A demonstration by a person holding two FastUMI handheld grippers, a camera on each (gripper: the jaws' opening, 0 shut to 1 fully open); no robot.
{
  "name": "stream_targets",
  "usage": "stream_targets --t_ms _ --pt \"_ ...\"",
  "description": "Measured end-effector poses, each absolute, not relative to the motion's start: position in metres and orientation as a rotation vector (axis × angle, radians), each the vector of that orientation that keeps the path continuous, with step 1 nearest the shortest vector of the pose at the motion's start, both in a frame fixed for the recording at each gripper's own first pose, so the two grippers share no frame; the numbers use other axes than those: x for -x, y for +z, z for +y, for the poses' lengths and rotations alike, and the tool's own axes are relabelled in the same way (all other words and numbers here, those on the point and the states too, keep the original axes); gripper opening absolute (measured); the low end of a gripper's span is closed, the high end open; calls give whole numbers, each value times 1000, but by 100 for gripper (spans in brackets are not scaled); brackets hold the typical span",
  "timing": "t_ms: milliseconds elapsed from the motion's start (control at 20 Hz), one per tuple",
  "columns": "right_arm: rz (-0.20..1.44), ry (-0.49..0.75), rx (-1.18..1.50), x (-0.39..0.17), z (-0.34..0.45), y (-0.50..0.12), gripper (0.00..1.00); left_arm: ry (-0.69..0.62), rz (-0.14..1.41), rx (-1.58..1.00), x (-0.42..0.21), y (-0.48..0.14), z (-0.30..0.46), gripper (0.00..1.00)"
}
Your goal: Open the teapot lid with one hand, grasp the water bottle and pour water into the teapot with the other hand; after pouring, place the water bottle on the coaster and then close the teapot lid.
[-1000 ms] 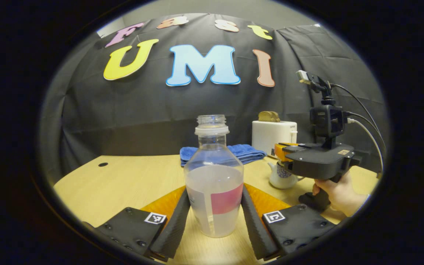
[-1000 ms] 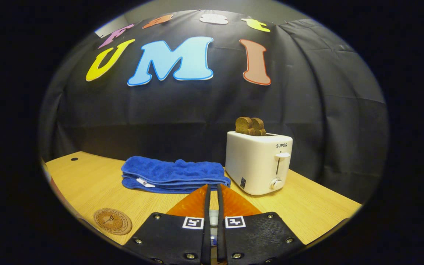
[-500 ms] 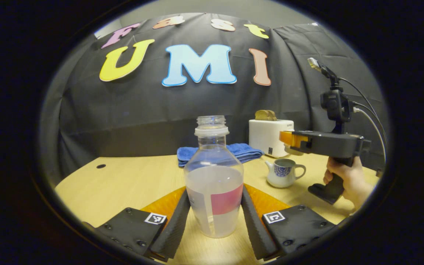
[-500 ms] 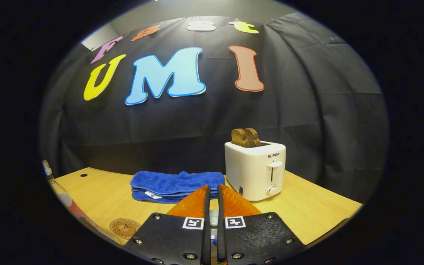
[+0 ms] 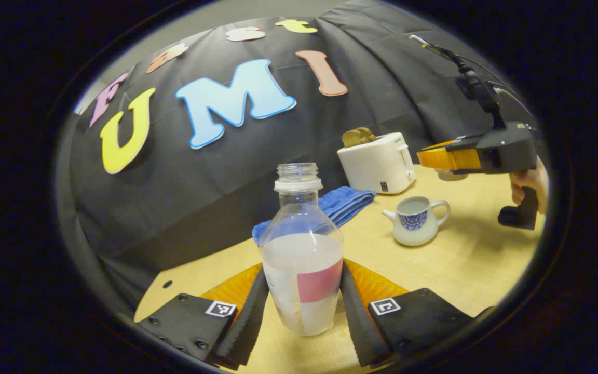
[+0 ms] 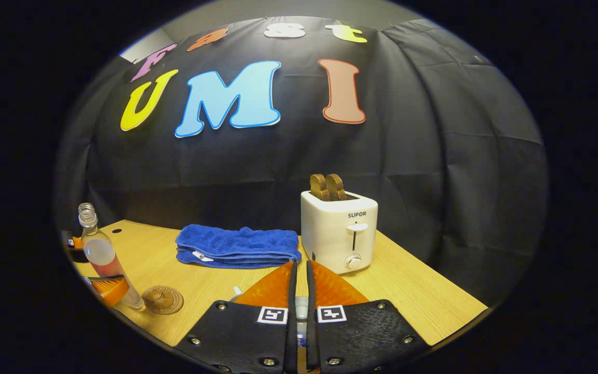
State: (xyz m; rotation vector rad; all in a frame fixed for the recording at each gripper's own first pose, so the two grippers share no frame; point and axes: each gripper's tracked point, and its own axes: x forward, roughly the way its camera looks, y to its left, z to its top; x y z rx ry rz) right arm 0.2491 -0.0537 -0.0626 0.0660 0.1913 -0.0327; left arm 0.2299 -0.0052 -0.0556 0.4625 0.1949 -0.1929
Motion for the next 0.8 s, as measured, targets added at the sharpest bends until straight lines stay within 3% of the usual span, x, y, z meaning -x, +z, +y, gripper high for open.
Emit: stream_targets --t_ms 800 --pt "200 -139 -195 -229 -118 -55 7 -342 223 -1128 -311 -70 -75 84"
